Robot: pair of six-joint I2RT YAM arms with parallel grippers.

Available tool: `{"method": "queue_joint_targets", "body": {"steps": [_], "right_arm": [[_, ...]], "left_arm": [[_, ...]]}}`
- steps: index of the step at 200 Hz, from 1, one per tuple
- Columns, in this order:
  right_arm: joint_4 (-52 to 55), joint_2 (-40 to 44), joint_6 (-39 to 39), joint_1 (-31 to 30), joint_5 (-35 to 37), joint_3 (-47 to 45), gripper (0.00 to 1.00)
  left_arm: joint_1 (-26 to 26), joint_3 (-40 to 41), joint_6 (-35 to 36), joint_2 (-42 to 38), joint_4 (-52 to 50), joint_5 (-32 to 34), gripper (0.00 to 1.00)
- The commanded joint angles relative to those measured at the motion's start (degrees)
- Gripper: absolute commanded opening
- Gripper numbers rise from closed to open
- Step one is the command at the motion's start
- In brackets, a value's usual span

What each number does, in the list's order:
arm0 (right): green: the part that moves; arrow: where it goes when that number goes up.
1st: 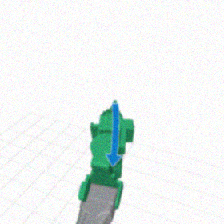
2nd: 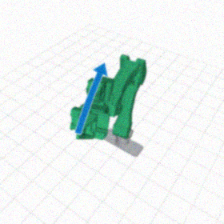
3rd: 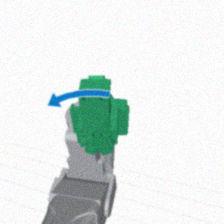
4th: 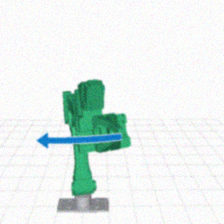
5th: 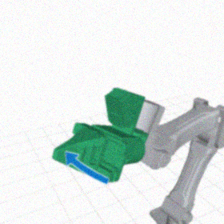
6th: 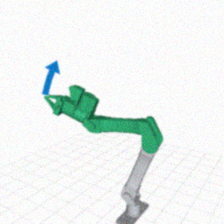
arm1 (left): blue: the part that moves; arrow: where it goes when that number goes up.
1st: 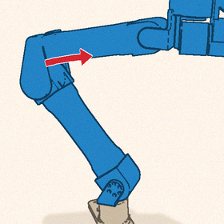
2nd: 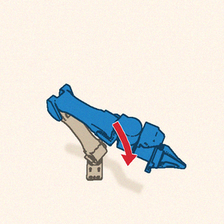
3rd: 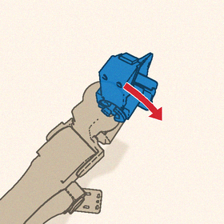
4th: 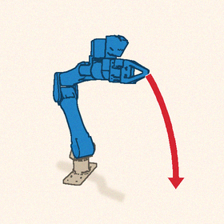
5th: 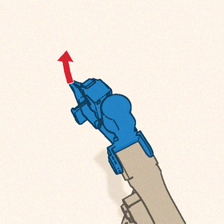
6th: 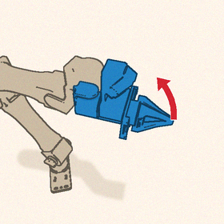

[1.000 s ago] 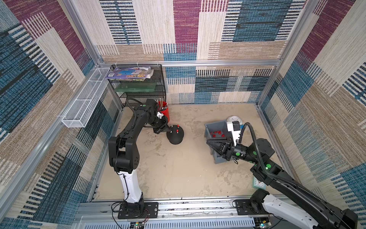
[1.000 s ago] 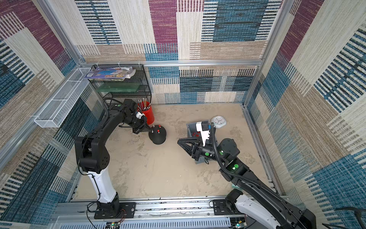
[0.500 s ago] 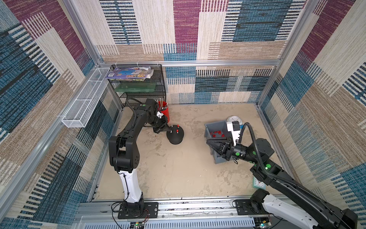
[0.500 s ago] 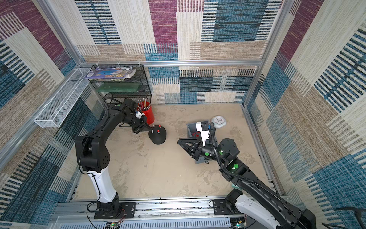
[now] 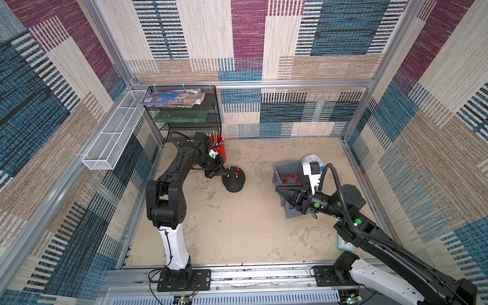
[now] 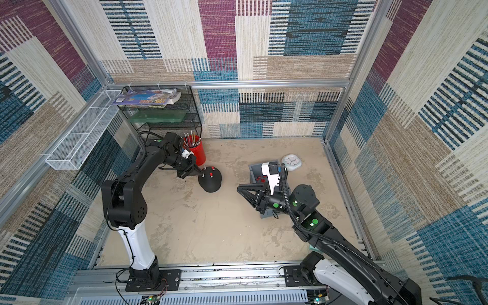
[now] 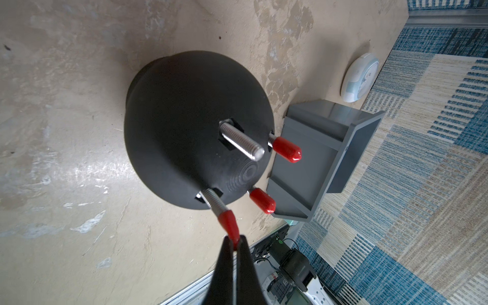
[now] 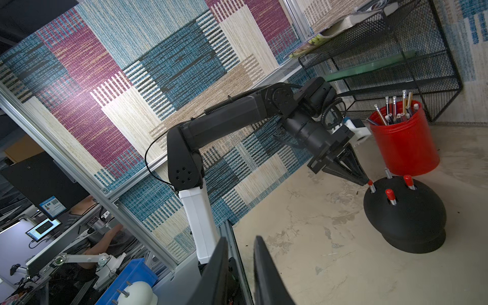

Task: Cover the protruding screws with screw protection sleeves
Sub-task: Attach the screw protection sleeve to the screw.

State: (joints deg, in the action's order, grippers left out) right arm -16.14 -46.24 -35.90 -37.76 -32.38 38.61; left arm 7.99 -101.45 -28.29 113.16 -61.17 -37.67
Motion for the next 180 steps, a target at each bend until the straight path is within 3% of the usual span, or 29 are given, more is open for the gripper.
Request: {"method": "queue_joint_targets", "body": {"steps": [1, 89, 180], "right_arm": [[-0.21, 0.23, 1.0, -0.02, 0.56, -0.2, 0.21], [-0.54, 0.04, 0.8, 0.0, 0.92, -0.76, 0.21], [-0.9, -0.16, 0.64, -0.25, 0.92, -0.95, 0.21]], "left_arm": [[0.01, -0.48, 0.5, 0.39, -1.31, 1.18, 0.0], [-0.07, -2.04, 0.81, 1.41, -1.86, 1.15, 0.0], [-0.08, -3.02, 0.96, 1.36, -1.89, 0.78, 0.22]]}}
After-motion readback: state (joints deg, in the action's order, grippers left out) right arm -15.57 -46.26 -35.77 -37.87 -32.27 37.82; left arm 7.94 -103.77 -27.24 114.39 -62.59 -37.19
